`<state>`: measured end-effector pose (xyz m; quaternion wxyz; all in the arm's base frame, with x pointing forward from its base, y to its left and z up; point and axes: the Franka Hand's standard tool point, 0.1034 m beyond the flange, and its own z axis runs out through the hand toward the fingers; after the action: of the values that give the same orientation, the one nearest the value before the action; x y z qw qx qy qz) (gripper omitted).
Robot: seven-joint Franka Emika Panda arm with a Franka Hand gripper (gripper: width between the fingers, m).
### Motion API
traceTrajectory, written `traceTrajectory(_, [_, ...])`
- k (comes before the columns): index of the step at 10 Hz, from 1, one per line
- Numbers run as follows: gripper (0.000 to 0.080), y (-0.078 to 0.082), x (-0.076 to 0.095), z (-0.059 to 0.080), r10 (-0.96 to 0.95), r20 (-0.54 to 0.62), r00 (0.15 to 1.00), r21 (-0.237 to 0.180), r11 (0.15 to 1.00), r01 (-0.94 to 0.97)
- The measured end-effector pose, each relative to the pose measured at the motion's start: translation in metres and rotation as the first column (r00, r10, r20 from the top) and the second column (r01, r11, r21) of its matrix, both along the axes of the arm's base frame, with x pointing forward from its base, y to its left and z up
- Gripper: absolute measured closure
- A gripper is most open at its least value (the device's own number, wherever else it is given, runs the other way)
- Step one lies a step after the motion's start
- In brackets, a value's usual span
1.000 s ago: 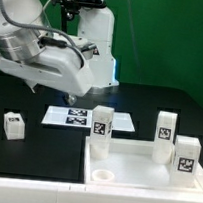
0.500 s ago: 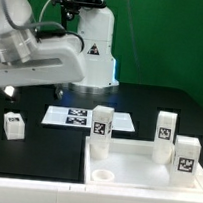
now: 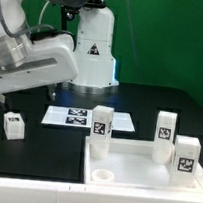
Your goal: Assemble square table
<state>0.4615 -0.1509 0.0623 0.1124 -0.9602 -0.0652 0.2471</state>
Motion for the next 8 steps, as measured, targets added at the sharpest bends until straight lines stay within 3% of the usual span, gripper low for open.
traceTrajectory(1, [0.0151, -0.009, 0.002, -0.002, 0.049, -0.021, 0.999, -0.036, 0.998, -0.049])
traceTrajectory(2, [0.0151, -0.014, 0.003, -0.001, 0.074, -0.08, 0.994, -0.115, 0.99, -0.083])
traceTrajectory(3, [0.0151, -0.011, 0.002, -0.006, 0.092, -0.116, 0.989, -0.167, 0.98, -0.111])
traceTrajectory(4, [0.0151, -0.013, -0.006, -0.013, 0.094, -0.144, 0.985, -0.147, 0.982, -0.115])
traceTrajectory(5, [0.0151, -0.015, -0.014, -0.01, 0.075, -0.237, 0.969, -0.155, 0.981, -0.114])
traceTrajectory(8, [0.0151, -0.01, -0.015, -0.019, 0.077, -0.413, 0.907, -0.163, 0.974, -0.156])
